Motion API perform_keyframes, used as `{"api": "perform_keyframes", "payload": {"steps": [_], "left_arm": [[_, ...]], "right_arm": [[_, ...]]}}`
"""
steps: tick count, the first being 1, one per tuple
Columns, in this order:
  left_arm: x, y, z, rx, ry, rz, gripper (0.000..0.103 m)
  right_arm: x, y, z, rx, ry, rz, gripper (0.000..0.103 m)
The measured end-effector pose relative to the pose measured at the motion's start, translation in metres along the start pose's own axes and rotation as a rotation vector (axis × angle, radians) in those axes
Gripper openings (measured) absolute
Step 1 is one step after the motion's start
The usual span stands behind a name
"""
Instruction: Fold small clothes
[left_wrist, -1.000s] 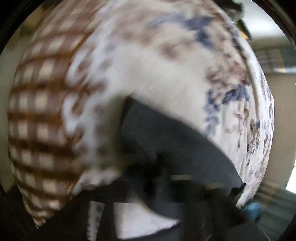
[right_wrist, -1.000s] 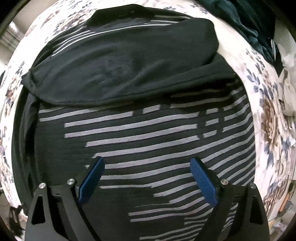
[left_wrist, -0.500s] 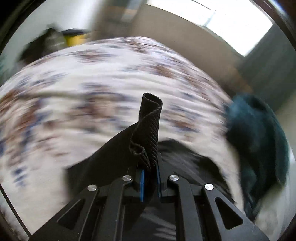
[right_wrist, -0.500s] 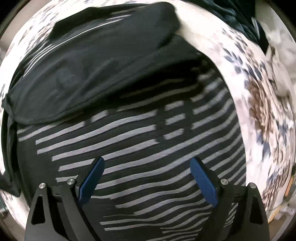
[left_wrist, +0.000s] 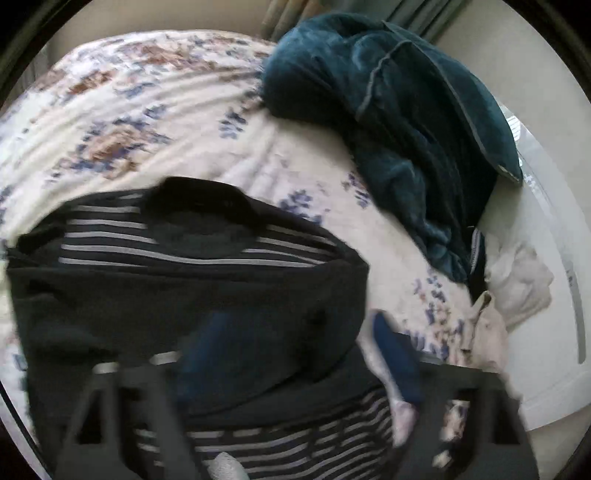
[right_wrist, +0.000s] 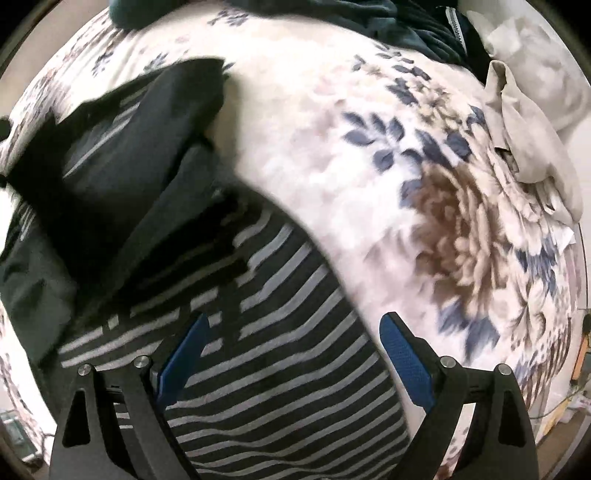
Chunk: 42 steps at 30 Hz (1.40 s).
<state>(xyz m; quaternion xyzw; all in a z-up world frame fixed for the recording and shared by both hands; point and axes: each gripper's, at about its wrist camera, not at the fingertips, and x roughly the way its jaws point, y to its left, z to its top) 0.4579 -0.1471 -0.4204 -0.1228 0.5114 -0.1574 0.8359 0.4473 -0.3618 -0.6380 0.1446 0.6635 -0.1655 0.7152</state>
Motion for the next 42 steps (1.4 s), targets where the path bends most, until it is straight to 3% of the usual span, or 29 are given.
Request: {"api": "perform_keyframes", "payload": {"steps": [1, 4, 6, 9, 13, 15, 16, 17, 18, 19, 24, 28, 32, 35, 39, 41, 42], "left_arm": [[-0.005, 0.007, -0.005, 0.0, -0.003, 0.021, 0.093], [-0.033, 0.072, -0.016, -0.03, -0.006, 0.219, 0.093], [-0.053, 0.117, -0.028, -0.076, 0.001, 0.351, 0.093], [-0.07, 0.176, -0.045, -0.165, 0.017, 0.48, 0.093], [-0.084, 0.243, -0.068, -0.289, 0.057, 0.624, 0.093], [-0.086, 0.258, -0.075, -0.321, 0.058, 0.653, 0.093], [-0.084, 0.262, -0.075, -0.332, 0.057, 0.659, 0.093], [-0.084, 0.268, -0.077, -0.351, 0.055, 0.663, 0.093], [-0.083, 0.273, -0.078, -0.373, 0.054, 0.661, 0.093], [-0.081, 0.274, -0.074, -0.39, 0.05, 0.653, 0.093], [-0.06, 0.278, -0.063, -0.437, 0.034, 0.596, 0.093], [-0.043, 0.277, -0.042, -0.445, 0.031, 0.532, 0.093], [-0.019, 0.271, -0.004, -0.395, 0.012, 0.488, 0.093], [0.002, 0.266, 0.025, -0.341, 0.006, 0.476, 0.093], [0.051, 0.275, 0.056, -0.268, 0.087, 0.532, 0.093], [0.06, 0.29, 0.065, -0.292, 0.13, 0.525, 0.093], [0.052, 0.295, 0.065, -0.318, 0.117, 0.498, 0.093]], "right_arm": [[-0.003, -0.005, 0.005, 0.01, -0.001, 0.021, 0.095], [-0.013, -0.004, 0.022, 0.037, -0.009, 0.12, 0.095], [-0.021, 0.008, 0.032, 0.038, -0.012, 0.202, 0.095], [-0.024, 0.038, 0.063, -0.004, -0.014, 0.338, 0.095], [-0.017, 0.088, 0.101, -0.102, -0.053, 0.345, 0.09], [0.001, 0.111, 0.116, -0.162, -0.028, 0.308, 0.069], [0.016, 0.125, 0.123, -0.2, 0.012, 0.277, 0.06], [0.026, 0.133, 0.126, -0.225, 0.037, 0.259, 0.03], [0.038, 0.143, 0.126, -0.257, 0.062, 0.201, 0.007], [0.041, 0.144, 0.124, -0.268, 0.049, 0.16, 0.005], [-0.005, 0.131, 0.111, -0.238, -0.129, 0.137, 0.003], [-0.038, 0.104, 0.106, -0.188, -0.18, 0.088, 0.003], [-0.034, 0.074, 0.111, -0.147, -0.155, 0.023, 0.003], [-0.022, 0.054, 0.114, -0.086, -0.109, 0.024, 0.003], [-0.003, 0.048, 0.119, -0.072, -0.069, -0.018, 0.003], [0.02, 0.046, 0.124, -0.058, 0.04, -0.032, 0.004], [0.029, 0.044, 0.125, -0.034, 0.107, -0.029, 0.009]]}}
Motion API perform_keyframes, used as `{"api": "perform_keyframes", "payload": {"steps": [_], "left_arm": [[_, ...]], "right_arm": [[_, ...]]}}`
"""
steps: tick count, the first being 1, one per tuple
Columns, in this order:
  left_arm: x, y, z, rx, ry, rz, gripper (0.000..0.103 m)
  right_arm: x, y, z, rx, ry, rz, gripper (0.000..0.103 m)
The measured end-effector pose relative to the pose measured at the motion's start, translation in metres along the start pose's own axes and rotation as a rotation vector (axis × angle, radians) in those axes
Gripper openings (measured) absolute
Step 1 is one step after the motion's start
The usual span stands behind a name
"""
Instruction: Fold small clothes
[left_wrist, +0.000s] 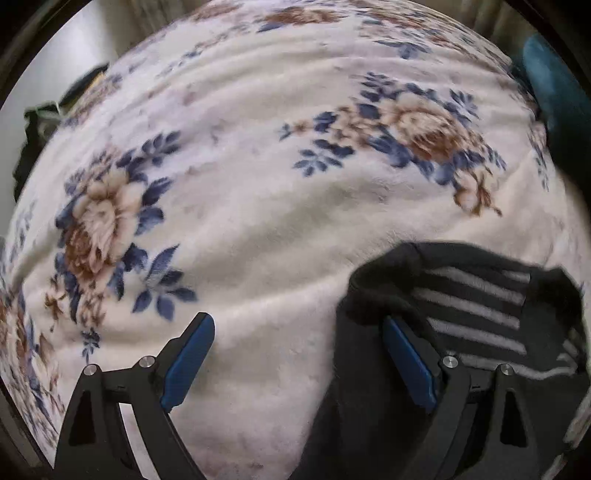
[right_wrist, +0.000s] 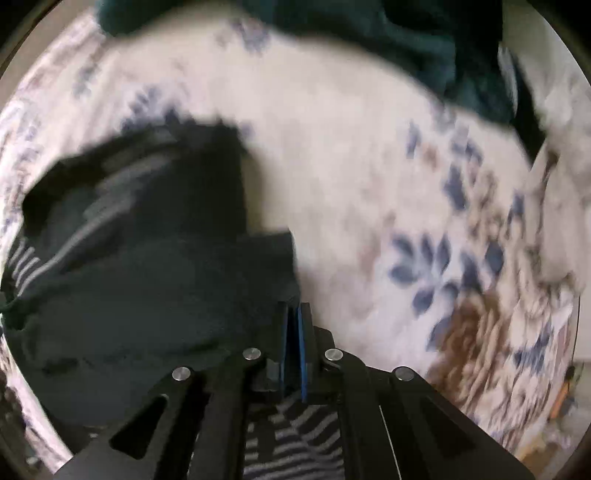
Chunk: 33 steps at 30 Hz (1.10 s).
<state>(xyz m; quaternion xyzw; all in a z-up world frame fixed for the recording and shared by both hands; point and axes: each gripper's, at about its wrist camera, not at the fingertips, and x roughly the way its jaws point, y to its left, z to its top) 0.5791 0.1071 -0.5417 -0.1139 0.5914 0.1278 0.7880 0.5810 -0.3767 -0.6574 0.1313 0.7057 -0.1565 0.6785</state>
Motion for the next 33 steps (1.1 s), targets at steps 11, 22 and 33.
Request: {"api": "perform_keyframes", "payload": {"steps": [11, 22, 33], "left_arm": [[-0.03, 0.055, -0.077, -0.077, 0.016, 0.035, 0.093], [-0.006, 0.046, -0.084, -0.075, 0.038, 0.013, 0.093], [0.003, 0.037, -0.053, -0.073, 0.033, -0.005, 0.093]], "right_arm": [[-0.055, 0.176, -0.012, -0.488, -0.052, 0.334, 0.061], [0.015, 0.346, -0.012, -0.942, 0.04, 0.304, 0.003], [0.01, 0.313, 0.038, -0.723, 0.066, 0.318, 0.02]]}}
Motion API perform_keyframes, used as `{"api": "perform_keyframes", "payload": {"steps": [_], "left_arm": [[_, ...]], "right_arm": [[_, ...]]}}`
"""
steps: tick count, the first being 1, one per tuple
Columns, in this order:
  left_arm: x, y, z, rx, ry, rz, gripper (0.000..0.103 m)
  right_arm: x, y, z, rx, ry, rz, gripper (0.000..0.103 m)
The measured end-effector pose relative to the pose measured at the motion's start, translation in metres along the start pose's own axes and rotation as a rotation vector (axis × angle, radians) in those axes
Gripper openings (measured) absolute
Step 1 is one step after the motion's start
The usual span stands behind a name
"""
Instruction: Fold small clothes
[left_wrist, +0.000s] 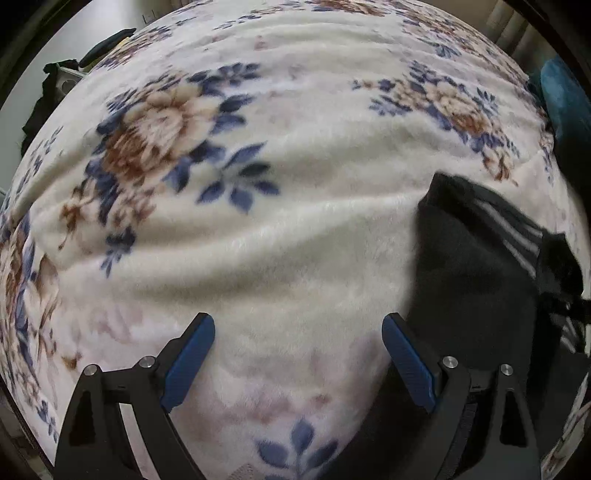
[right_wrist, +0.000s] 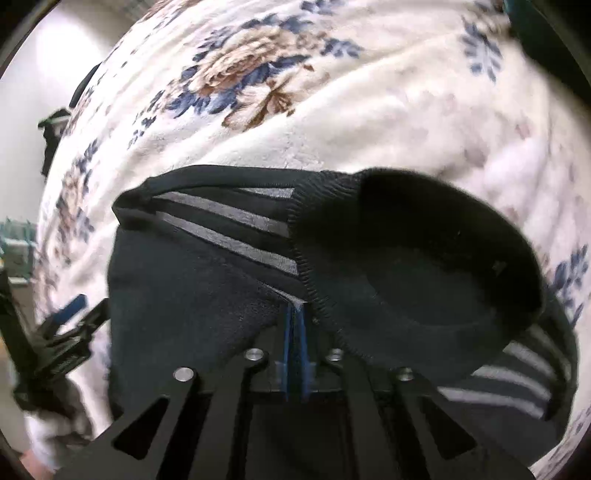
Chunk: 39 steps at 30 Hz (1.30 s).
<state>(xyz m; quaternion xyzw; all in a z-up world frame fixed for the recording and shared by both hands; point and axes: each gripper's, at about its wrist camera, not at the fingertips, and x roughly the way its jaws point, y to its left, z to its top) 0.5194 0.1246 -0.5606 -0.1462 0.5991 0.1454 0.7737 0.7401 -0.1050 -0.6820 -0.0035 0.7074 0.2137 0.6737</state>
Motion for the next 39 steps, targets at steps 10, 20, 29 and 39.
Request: {"api": "perform_keyframes", "payload": {"steps": [10, 20, 29, 39], "left_arm": [[0.025, -0.06, 0.05, 0.215, 0.003, -0.018, 0.074], [0.019, -0.045, 0.034, 0.297, -0.088, 0.026, 0.0], [-0.009, -0.027, 0.026, 0.133, 0.017, -0.203, 0.053], [-0.002, -0.065, 0.002, 0.27, -0.054, -0.123, 0.036]], "right_arm": [[-0.076, -0.085, -0.068, 0.282, -0.095, -0.088, 0.054], [-0.133, -0.211, -0.192, 0.701, -0.141, -0.161, 0.054], [-0.076, -0.226, -0.206, 0.768, -0.107, -0.049, 0.041], [-0.147, -0.152, -0.205, 0.542, -0.358, -0.363, 0.003]]}}
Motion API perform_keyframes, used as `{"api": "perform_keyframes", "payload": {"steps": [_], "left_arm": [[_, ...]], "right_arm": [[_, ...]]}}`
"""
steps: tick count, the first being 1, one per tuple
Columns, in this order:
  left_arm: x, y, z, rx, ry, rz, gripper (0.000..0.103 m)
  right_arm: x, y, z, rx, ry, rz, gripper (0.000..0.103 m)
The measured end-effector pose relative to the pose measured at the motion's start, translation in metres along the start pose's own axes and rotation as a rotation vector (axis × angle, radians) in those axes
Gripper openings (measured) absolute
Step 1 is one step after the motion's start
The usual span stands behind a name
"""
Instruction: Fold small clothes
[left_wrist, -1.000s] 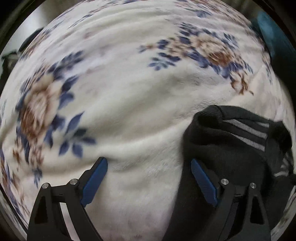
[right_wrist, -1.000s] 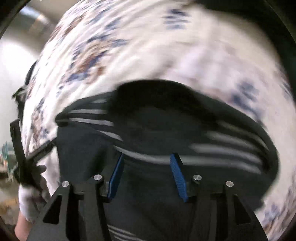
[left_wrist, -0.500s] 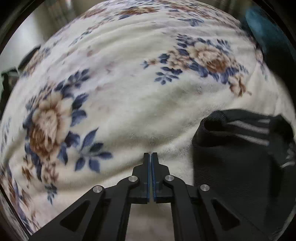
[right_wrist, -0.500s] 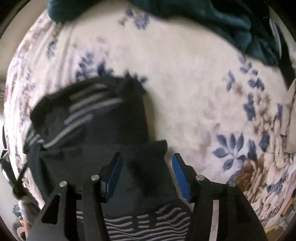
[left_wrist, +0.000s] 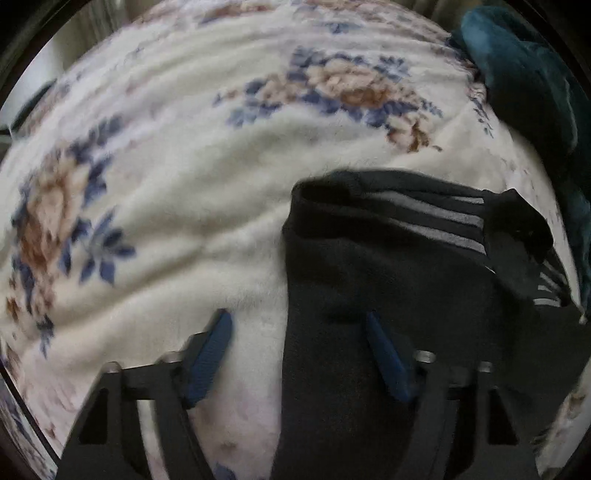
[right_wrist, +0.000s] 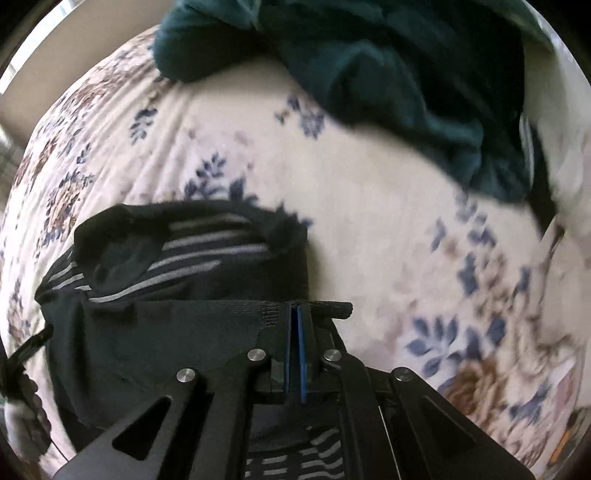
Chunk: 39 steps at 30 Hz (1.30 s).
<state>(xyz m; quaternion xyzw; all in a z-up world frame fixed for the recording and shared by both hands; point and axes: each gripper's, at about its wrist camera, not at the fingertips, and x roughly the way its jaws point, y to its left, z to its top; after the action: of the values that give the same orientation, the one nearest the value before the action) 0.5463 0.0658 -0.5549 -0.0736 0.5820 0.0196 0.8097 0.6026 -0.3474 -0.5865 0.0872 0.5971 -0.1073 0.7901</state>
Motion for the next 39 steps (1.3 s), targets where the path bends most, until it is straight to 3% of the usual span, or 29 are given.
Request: {"api": "perform_keyframes", "payload": {"steps": [1, 3, 9, 10, 12, 13, 14, 15, 18, 21, 24, 27, 31, 35, 37, 39], "left_arm": [[-0.001, -0.004, 0.002, 0.034, -0.014, 0.041, 0.009], [0.004, -0.003, 0.006, 0.047, -0.004, 0.06, 0.009], [0.002, 0.02, 0.011, -0.026, 0.035, -0.002, 0.013], [-0.004, 0.021, 0.012, -0.039, 0.034, -0.002, 0.02], [-0.014, 0.02, 0.012, -0.04, 0.022, 0.027, 0.059], [-0.023, 0.019, 0.011, -0.039, 0.006, 0.04, 0.095], [-0.031, 0.016, 0.009, -0.043, -0.015, 0.035, 0.102], [-0.041, 0.013, 0.006, -0.05, -0.035, 0.01, 0.102], [-0.051, -0.004, -0.002, -0.049, -0.029, -0.034, 0.102], [-0.046, -0.023, -0.015, -0.018, 0.003, -0.046, 0.102], [-0.021, -0.041, -0.024, 0.033, 0.051, 0.019, 0.102], [0.007, -0.032, -0.026, 0.047, 0.091, 0.103, 0.102], [0.013, -0.01, -0.025, -0.01, 0.108, 0.04, 0.103], [-0.002, -0.019, -0.024, 0.038, 0.098, 0.08, 0.103], [-0.02, -0.024, -0.026, 0.057, 0.071, 0.091, 0.103], [-0.035, -0.03, -0.028, 0.068, 0.047, 0.091, 0.103]], "right_arm": [[-0.003, -0.003, 0.008, -0.006, -0.012, -0.004, 0.003], [-0.008, -0.004, 0.017, -0.008, -0.032, -0.013, 0.003], [0.01, -0.004, 0.039, 0.0, -0.019, 0.019, 0.003], [0.021, -0.006, 0.042, 0.003, 0.024, 0.042, 0.003], [0.033, -0.013, 0.046, 0.035, 0.079, 0.034, 0.015], [0.03, -0.018, 0.046, 0.059, 0.069, 0.038, 0.022], [0.022, -0.023, 0.044, 0.09, 0.047, 0.053, 0.039], [0.018, -0.025, 0.042, 0.102, 0.037, 0.061, 0.049], [0.006, -0.018, 0.024, 0.101, 0.038, 0.102, 0.05], [0.017, 0.0, 0.0, 0.112, 0.103, 0.182, 0.05], [0.037, 0.033, -0.02, 0.074, 0.145, 0.25, 0.05], [0.056, 0.07, -0.028, -0.008, 0.163, 0.285, 0.05], [0.096, 0.096, -0.051, -0.172, 0.257, 0.104, 0.045], [0.091, 0.101, -0.066, -0.27, 0.244, 0.048, 0.045], [0.081, 0.103, -0.062, -0.241, 0.246, 0.042, 0.053], [0.062, 0.103, -0.056, -0.198, 0.204, 0.044, 0.094]]}}
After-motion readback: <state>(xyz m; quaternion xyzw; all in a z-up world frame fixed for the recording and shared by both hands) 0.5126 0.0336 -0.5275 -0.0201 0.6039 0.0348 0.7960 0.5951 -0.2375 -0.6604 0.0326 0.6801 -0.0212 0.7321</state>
